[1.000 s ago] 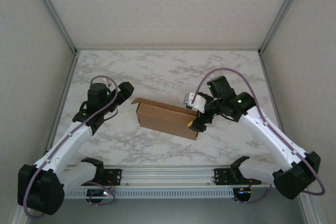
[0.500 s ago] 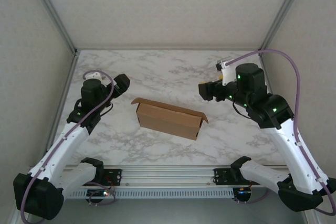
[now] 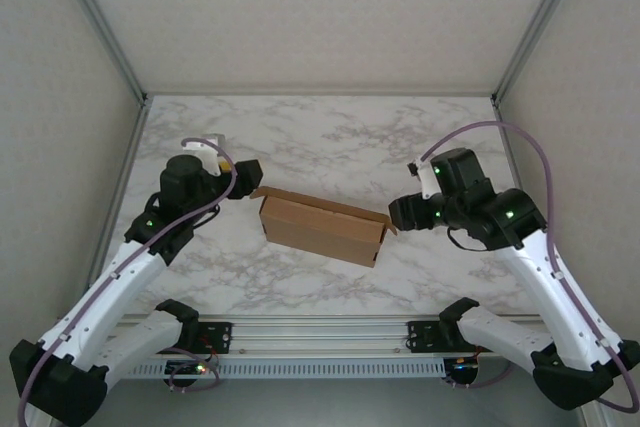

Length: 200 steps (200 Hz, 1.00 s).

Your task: Fold the paper box

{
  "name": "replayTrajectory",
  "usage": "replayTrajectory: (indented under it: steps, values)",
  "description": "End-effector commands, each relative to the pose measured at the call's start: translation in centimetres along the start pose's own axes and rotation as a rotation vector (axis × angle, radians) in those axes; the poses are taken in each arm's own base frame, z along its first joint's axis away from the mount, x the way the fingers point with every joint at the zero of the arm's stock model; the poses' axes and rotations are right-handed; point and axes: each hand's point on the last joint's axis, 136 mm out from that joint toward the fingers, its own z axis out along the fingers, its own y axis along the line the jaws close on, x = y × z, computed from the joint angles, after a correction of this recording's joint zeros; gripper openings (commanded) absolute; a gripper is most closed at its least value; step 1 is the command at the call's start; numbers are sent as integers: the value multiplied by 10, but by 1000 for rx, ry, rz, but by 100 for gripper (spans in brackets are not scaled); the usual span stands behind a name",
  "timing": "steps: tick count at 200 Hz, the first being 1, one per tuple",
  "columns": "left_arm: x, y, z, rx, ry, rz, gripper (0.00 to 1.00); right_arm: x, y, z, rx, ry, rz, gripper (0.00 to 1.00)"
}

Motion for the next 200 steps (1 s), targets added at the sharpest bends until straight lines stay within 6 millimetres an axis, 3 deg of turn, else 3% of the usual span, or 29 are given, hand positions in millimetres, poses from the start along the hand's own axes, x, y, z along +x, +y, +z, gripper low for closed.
replayTrajectory:
  steps: [1, 21, 43, 96, 156, 200]
  values:
    - [20, -2, 0, 22, 64, 65, 77, 26, -3, 13, 11, 130, 27, 66]
    - [27, 0, 4, 20, 79, 57, 74, 29, -1, 26, 7, 165, 34, 61]
    - [32, 1, 5, 18, 90, 55, 73, 34, 1, 41, 12, 216, 39, 49]
    - [41, 7, 6, 3, 83, 30, 74, 32, 14, 64, 5, 260, 48, 34]
    - [44, 12, 7, -8, 71, -5, 75, 29, 21, 66, -4, 235, 242, 8]
    - [48, 6, 7, 32, 74, -30, 75, 27, 14, 72, 57, 227, 352, 0]
